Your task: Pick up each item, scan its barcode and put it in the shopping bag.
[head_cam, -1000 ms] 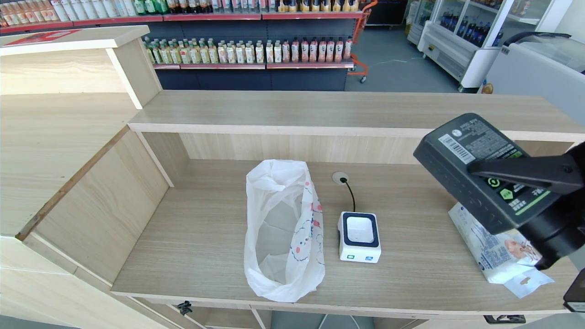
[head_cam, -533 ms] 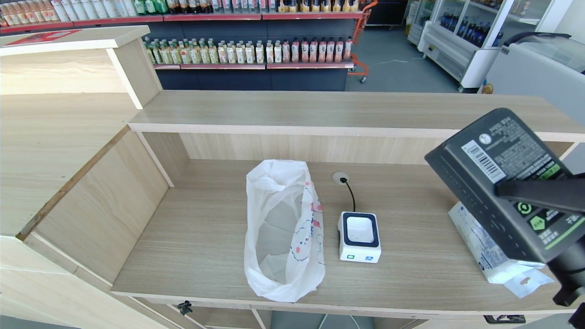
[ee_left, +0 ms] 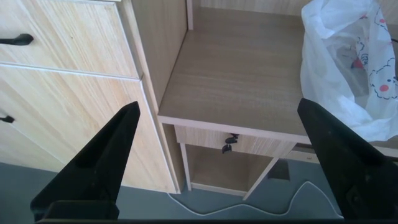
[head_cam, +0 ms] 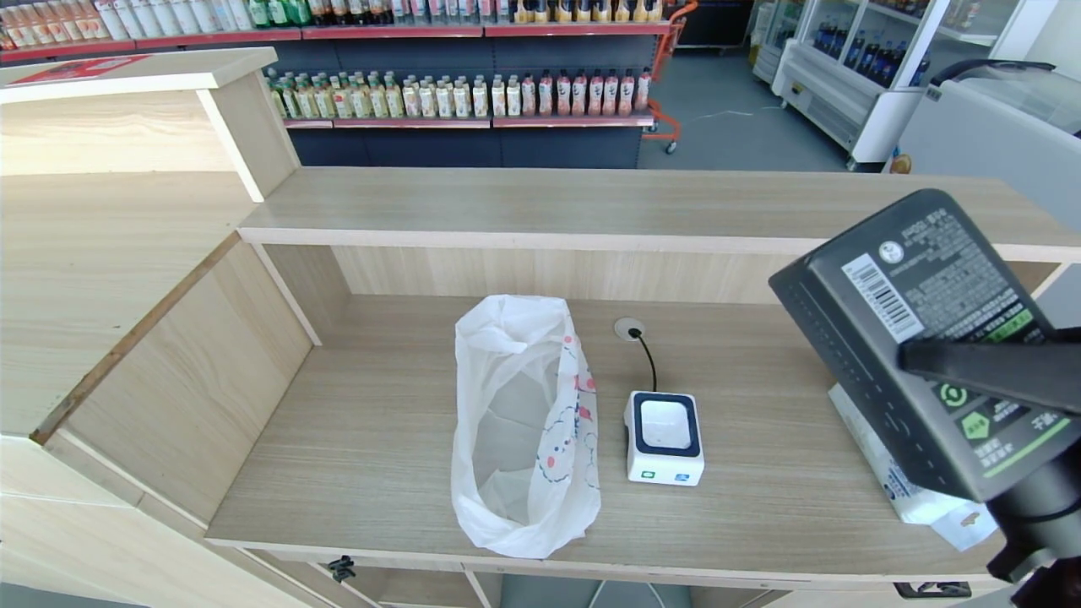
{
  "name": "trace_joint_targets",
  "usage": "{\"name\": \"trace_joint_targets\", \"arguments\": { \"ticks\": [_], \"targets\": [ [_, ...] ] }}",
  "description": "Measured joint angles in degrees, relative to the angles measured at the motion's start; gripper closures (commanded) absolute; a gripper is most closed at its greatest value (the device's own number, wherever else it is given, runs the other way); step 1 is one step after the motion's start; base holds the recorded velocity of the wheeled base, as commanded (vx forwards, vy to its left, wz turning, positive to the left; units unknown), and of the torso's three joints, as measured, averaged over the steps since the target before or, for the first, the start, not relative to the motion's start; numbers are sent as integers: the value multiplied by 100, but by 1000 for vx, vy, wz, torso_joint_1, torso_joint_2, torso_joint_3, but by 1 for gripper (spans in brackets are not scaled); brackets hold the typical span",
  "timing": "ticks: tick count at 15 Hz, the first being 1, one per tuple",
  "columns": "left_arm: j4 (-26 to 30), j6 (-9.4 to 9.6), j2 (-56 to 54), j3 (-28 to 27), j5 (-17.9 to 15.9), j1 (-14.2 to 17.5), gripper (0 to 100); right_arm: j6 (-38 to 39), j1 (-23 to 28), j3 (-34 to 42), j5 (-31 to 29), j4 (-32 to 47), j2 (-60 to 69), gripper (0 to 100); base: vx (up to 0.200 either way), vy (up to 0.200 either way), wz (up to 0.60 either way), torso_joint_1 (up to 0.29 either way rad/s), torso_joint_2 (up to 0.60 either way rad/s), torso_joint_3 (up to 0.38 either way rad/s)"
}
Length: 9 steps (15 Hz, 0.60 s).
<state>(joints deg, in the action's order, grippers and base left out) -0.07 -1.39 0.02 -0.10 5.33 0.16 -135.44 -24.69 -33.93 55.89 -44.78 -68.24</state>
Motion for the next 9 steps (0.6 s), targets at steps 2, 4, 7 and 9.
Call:
{"name": "trace_joint_targets", "arguments": {
  "ticks": [2,4,7,9],
  "targets": [
    [0,0,0,0,-2,0,0,1,-128,50,-1,2,-6,100,0,0,0,0,0,0],
    [0,0,0,0,0,0,0,-2,-265,80,-1,2,-26,100,0,0,0,0,0,0],
    [0,0,0,0,0,0,0,0,-411,55,-1,0,-118,100,0,0,0,0,0,0],
    [0,0,0,0,-2,0,0,11,-436,35,-1,5,-162,100,0,0,0,0,0,0]
  ]
}}
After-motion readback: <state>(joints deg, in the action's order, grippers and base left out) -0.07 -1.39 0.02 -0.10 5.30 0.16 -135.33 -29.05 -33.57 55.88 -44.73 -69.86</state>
